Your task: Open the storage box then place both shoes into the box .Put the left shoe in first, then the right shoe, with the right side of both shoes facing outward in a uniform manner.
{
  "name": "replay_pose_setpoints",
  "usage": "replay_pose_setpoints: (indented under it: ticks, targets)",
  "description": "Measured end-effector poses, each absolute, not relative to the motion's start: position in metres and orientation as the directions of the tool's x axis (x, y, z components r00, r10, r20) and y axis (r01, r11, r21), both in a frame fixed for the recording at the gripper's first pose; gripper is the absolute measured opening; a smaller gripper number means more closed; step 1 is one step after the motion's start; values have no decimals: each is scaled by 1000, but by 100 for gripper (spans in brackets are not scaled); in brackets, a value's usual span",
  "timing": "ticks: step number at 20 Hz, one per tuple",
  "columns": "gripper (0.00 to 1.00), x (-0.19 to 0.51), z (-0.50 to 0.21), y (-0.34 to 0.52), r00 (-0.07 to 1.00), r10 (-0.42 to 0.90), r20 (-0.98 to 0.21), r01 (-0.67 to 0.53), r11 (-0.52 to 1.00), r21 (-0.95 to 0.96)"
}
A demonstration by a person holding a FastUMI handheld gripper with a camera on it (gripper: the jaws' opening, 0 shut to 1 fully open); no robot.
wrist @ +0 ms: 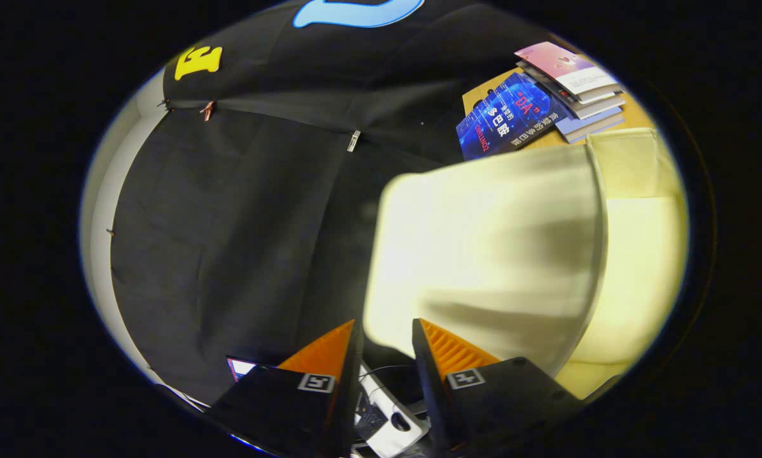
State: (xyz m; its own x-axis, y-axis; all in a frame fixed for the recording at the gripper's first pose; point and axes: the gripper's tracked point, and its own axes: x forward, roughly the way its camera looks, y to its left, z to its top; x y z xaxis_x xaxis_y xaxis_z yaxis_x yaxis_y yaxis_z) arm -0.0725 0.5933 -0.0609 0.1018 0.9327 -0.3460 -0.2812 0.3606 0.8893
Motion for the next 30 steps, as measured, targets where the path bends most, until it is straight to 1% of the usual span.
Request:
replay_pose_setpoints:
  ticks: [2, 3, 6, 11, 14, 17, 22, 24, 26, 30]
  targets:
    - [81, -76, -71, 573, 114, 917, -382, -354, 396, 847]
    - [98, -74, -79, 556, 156, 902, -403, -384, 431, 816]
    - [98, -66, -85, 498, 276, 854, -442, -449, 521, 726]
    - [98, -51, -78, 401, 427, 777, -464, -493, 629, 600]
    - [98, -36, -81, 344, 524, 706, -476, -462, 705, 538]
    - [98, -20, -106, 278, 616, 595, -517, -382, 799, 464]
    - [98, -9, -159, 178, 681, 396, -615, -188, 907, 376]
    - [98, -8, -186, 142, 685, 320, -654, -129, 937, 324]
    - [98, -10, -215, 118, 666, 278, -692, -104, 954, 282]
    - [98, -2, -269, 91, 622, 244, -744, -108, 968, 227]
